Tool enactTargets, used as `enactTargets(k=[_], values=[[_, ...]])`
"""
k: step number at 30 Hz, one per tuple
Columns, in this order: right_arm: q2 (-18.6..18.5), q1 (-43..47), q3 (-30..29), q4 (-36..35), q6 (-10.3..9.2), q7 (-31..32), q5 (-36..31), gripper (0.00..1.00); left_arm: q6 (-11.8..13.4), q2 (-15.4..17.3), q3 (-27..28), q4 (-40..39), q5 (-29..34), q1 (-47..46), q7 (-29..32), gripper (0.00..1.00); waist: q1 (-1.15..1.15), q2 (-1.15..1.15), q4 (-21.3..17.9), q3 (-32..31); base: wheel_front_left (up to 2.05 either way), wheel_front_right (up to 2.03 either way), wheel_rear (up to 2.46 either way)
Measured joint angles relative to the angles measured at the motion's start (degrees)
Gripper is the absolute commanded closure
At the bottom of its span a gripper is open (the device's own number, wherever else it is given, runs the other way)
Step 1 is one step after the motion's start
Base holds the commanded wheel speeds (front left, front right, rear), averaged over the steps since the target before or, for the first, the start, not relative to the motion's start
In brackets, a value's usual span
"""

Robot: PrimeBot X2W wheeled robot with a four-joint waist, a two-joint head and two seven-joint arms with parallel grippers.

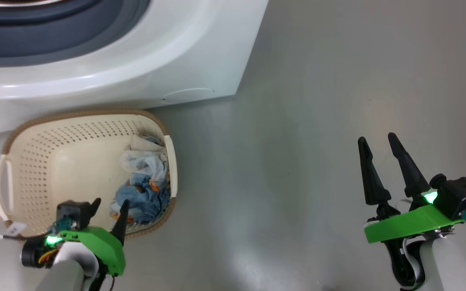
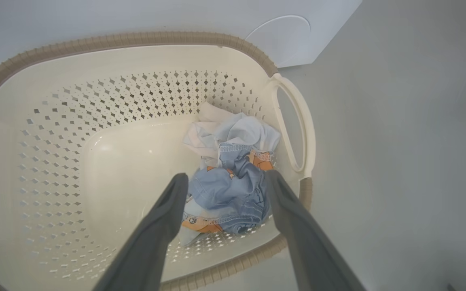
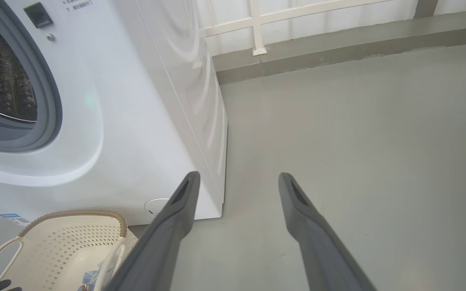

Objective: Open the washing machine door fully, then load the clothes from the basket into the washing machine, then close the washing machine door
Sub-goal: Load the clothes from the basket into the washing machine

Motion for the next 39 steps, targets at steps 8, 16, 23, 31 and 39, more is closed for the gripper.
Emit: enactTargets(k=[8, 16, 23, 31, 39], values=[[0.3, -2.2, 0.5, -0.9, -0.01, 0.0, -0.1, 0.00, 0.0, 2.5, -7.9, 7.6, -3.3, -7.9, 0.0, 0.00, 0.00, 0.00, -1.6, 4.9, 0.00, 0.00, 0.00], [0.8, -4.6, 1.0, -1.8, 0.00, 0.0, -0.2, 0.00, 0.0, 3.9, -16.4, 12.0, -7.1, -13.5, 0.0, 0.00, 0.00, 0.00, -2.9, 9.4, 0.00, 0.00, 0.00], [1.0, -5.3, 1.6, -2.1, 0.00, 0.0, -0.2, 0.00, 0.0, 4.9, -24.5, 13.7, -11.4, -17.5, 0.0, 0.00, 0.00, 0.00, -3.8, 12.7, 0.00, 0.00, 0.00], [1.1, -6.2, 1.7, -2.5, -0.01, 0.0, -0.2, 0.00, 0.0, 5.3, -31.7, 13.9, -15.9, -20.4, 0.0, 0.00, 0.00, 0.00, -4.5, 14.5, 0.00, 0.00, 0.00], [1.3, -6.2, 2.1, -3.0, -0.01, 0.0, -0.6, 0.00, 0.0, 5.8, -36.4, 15.8, -20.6, -23.1, 0.0, 0.00, 0.00, 0.00, -5.2, 15.6, 0.00, 0.00, 0.00]])
